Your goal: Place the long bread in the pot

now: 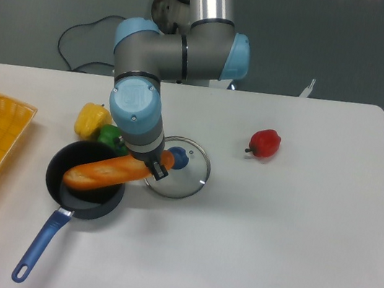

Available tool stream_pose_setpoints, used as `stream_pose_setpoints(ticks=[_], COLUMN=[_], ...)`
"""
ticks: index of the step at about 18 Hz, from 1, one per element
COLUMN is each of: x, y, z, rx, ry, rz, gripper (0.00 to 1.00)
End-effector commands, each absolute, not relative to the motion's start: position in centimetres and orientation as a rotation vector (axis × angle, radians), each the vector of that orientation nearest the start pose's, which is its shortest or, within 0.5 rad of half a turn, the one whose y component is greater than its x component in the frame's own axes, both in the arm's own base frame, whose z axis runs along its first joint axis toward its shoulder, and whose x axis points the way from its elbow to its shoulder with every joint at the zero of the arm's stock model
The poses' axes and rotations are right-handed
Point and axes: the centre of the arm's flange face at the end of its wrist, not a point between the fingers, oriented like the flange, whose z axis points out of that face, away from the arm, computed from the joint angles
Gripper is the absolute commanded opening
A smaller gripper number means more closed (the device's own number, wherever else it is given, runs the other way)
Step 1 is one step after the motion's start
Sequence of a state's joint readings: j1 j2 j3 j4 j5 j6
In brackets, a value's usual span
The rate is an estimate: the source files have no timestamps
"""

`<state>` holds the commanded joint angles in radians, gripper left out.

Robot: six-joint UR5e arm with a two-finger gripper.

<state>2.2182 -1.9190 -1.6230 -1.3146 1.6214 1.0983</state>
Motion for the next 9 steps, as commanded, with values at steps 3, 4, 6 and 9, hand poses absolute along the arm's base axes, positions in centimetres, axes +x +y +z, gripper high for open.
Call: stream_pose_setpoints(ticks=[3,4,6,9], x=[-24.92,-24.96,-24.98,-25.03], y=[55.27,55.34,55.37,55.41], z=[29.47,29.36,29.28,29.25], rx=[-3.182,-3.182,-3.181,-3.18], ry=[0.741,0.743,0.748,0.756], rz=[-0.116,-0.118,-0.118,-0.117], gripper=[0.46,0.49,0.74,1.0])
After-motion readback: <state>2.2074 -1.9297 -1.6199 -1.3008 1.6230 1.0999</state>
